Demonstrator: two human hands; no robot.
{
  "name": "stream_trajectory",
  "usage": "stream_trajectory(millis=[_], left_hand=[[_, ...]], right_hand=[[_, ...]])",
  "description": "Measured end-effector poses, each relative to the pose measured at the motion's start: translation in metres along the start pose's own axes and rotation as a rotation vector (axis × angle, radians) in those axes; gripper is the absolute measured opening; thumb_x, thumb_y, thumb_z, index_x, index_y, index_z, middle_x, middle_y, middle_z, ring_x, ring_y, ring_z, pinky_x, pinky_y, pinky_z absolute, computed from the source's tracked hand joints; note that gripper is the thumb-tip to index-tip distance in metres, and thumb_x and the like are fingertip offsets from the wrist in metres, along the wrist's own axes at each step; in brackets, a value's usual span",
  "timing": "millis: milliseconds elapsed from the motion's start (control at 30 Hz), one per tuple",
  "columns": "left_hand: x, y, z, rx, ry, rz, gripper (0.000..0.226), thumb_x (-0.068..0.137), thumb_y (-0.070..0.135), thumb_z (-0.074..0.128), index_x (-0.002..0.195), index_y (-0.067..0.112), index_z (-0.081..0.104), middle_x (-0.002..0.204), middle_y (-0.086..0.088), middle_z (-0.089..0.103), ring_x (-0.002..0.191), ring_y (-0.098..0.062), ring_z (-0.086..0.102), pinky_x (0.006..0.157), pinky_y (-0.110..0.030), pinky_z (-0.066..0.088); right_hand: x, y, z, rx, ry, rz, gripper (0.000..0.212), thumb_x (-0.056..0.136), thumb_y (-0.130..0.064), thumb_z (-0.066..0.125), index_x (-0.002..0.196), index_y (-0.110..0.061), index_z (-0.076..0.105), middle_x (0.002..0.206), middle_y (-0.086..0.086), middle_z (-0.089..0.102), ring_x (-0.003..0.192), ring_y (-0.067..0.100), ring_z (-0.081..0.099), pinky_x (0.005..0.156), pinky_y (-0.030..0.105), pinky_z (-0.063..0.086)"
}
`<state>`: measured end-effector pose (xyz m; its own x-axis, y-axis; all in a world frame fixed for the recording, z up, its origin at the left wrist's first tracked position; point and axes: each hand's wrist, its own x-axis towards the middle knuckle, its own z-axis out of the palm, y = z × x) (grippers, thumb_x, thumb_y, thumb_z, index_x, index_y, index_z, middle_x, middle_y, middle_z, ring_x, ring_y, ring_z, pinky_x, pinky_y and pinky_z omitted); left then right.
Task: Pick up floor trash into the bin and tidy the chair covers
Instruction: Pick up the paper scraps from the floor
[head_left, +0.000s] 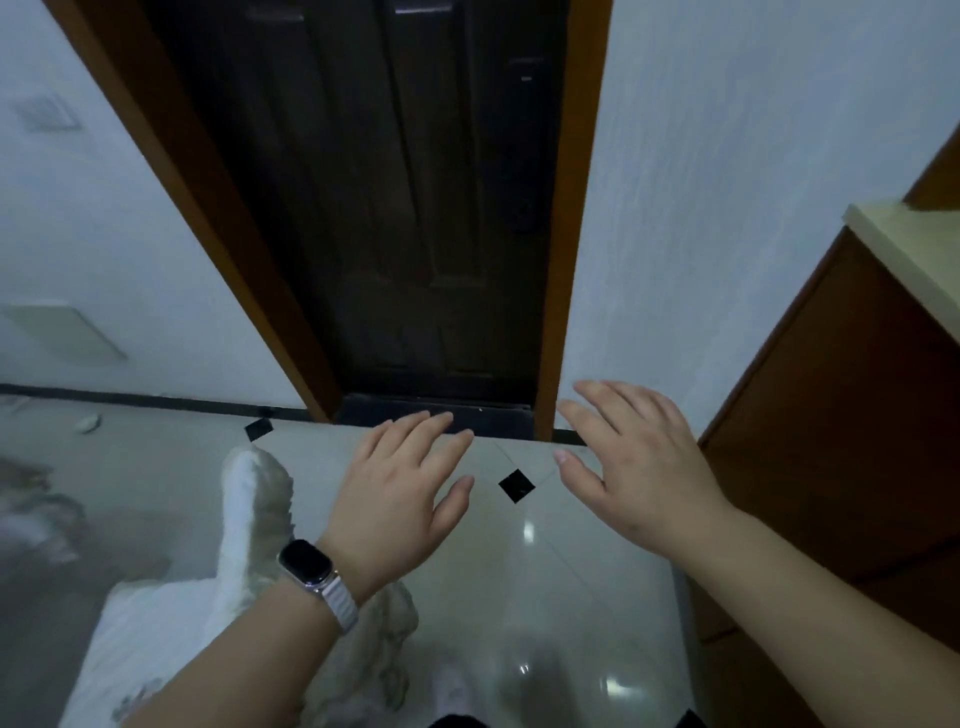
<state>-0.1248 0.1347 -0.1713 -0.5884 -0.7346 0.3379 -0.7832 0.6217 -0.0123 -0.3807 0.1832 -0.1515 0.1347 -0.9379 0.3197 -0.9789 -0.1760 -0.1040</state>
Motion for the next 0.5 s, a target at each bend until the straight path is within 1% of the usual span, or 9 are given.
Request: stream_trajectory(millis=[67,167,300,367,500], left_hand=[[0.014,-0.021,0.015,-0.012,0.007,-0.028,0.045,0.094,0.044,0.049,0.129,0.019,0.062,0.132,-0.007,0.061,0.124,-0.028,0.054,0.102,-0.044,0.039],[0.042,-0.052,0.042,-0.043,0.043,-0.043,0.044,0.094,0.043,0.049,0.127,0.017,0.064,0.130,-0.008,0.062,0.122,-0.029,0.055,0.101,-0.045,0.041],[0.091,-0.101,0.081,-0.101,0.045,-0.073,0.045,0.093,0.043,0.049,0.127,0.019,0.064,0.131,-0.006,0.062,0.123,-0.027,0.054,0.102,-0.043,0.039],[0.118,-0.127,0.093,-0.125,0.044,-0.093,0.045,0.093,0.044,0.048,0.129,0.021,0.063,0.131,-0.003,0.062,0.124,-0.024,0.052,0.102,-0.043,0.040],[0.155,-0.178,0.099,-0.152,0.091,-0.118,0.044,0.094,0.045,0.047,0.130,0.023,0.061,0.132,-0.001,0.061,0.125,-0.022,0.051,0.104,-0.040,0.036]], right_hand=[[0.028,0.002,0.015,0.004,-0.019,-0.013,0.051,0.094,-0.048,0.039,0.130,-0.018,0.060,0.135,0.004,0.057,0.124,0.024,0.047,0.104,0.039,0.029],[0.071,0.004,0.038,-0.002,-0.068,-0.038,0.050,0.095,-0.049,0.039,0.130,-0.020,0.060,0.136,0.002,0.056,0.125,0.023,0.048,0.104,0.042,0.036],[0.140,0.007,0.059,-0.051,-0.122,-0.057,0.050,0.095,-0.049,0.038,0.129,-0.020,0.061,0.135,0.002,0.057,0.125,0.022,0.049,0.104,0.042,0.038],[0.178,0.008,0.065,-0.086,-0.119,-0.075,0.050,0.094,-0.049,0.038,0.128,-0.021,0.061,0.135,0.001,0.058,0.125,0.022,0.049,0.104,0.042,0.039],[0.255,-0.006,0.075,-0.125,-0.100,-0.125,0.052,0.093,-0.051,0.036,0.127,-0.022,0.062,0.134,0.001,0.059,0.124,0.022,0.051,0.104,0.040,0.039]])
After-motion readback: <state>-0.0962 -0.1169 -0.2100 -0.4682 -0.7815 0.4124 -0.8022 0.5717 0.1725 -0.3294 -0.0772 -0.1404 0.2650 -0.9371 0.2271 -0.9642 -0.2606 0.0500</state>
